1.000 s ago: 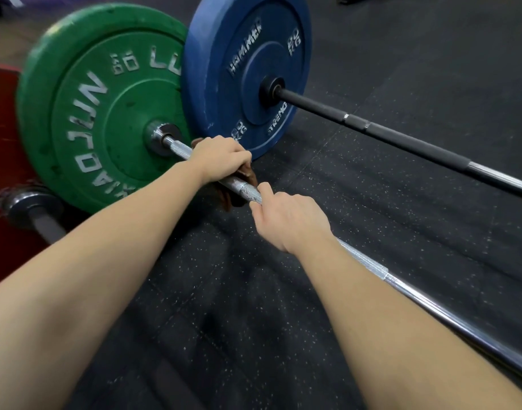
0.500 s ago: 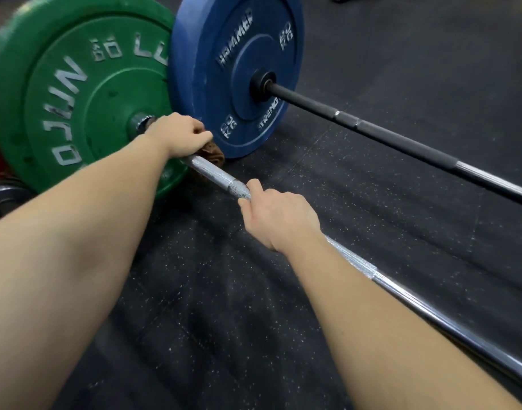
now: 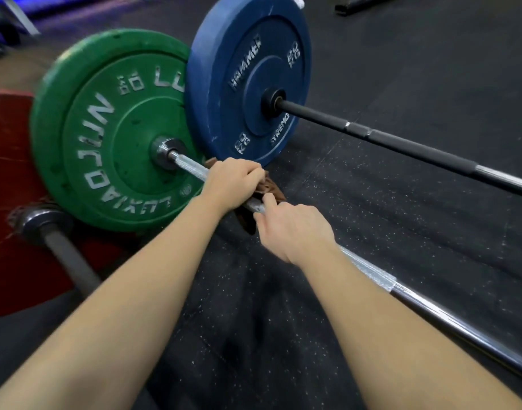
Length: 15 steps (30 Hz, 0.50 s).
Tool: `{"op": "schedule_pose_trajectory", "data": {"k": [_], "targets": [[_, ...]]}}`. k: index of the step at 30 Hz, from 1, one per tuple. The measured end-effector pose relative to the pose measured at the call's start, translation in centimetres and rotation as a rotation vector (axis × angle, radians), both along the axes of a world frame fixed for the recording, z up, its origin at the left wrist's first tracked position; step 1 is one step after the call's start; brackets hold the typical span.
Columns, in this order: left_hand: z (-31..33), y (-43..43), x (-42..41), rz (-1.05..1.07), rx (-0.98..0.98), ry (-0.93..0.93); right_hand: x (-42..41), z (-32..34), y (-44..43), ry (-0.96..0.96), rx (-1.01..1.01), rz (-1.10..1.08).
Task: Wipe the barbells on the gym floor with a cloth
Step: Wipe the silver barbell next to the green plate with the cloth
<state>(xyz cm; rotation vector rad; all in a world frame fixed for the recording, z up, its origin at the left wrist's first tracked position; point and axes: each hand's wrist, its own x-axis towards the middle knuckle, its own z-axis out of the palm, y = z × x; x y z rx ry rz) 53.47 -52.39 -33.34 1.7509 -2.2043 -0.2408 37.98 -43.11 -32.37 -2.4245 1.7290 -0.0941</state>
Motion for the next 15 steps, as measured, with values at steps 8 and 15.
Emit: {"op": "schedule_pose_trajectory", "data": {"k": [8, 15], "targets": [[0.1, -0.5, 2.4, -0.127, 0.023, 0.029, -0.1, -0.1, 0.1, 0.013, -0.003, -0.011], [1.0, -3.3, 5.9, 0.072, 0.031, -0.076, -0.2, -0.3, 0.0, 0.012, -0.029, -0.016]]}}
